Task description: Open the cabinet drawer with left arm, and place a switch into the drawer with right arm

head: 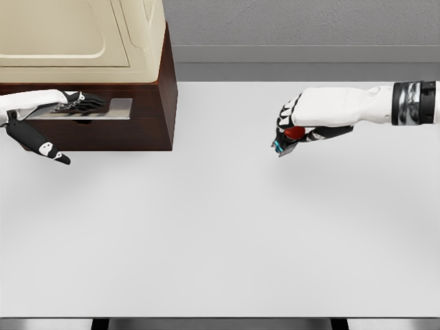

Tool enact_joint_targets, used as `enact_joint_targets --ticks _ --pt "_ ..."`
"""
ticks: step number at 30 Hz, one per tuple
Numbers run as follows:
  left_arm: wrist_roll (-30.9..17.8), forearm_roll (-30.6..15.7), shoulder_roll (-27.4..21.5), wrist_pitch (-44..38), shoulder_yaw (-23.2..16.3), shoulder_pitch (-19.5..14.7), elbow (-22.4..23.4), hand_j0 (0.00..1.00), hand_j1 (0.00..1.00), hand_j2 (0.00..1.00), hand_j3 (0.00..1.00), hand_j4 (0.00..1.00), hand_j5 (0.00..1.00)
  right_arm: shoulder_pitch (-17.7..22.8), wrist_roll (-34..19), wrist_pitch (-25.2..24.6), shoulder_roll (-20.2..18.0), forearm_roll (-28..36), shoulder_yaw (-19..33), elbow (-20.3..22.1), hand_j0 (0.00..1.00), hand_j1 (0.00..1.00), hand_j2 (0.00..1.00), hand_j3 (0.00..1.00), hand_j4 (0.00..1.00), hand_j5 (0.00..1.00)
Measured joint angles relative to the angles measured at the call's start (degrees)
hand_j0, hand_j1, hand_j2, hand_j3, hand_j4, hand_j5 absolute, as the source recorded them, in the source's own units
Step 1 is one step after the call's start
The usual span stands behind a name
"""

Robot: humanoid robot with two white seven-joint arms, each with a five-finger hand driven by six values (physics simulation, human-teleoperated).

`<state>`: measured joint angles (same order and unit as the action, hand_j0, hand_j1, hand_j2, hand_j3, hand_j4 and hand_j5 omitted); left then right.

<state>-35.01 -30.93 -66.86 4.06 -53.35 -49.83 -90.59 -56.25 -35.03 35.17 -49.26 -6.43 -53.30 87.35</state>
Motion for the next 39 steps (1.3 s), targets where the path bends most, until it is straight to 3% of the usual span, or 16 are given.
enact_joint_targets --ticks 24,39 --pt "0.7 0.4 -2.1 0.5 0.2 2.1 -3.2 1.00 1.00 1.00 1.00 1.00 1.00 -0.4 0.0 0.0 5.6 0.4 -0.1 -0.2 0.47 0.47 0.47 0.47 0.47 0.47" --pt "0.4 -2.4 -4.9 0.6 0.0 2.6 -6.0 1.00 1.00 1.00 1.00 1.00 1.00 -0.4 0.0 -0.3 8.6 0.4 -0.1 -0.2 0.47 0.47 0.47 0.47 0.47 0.47"
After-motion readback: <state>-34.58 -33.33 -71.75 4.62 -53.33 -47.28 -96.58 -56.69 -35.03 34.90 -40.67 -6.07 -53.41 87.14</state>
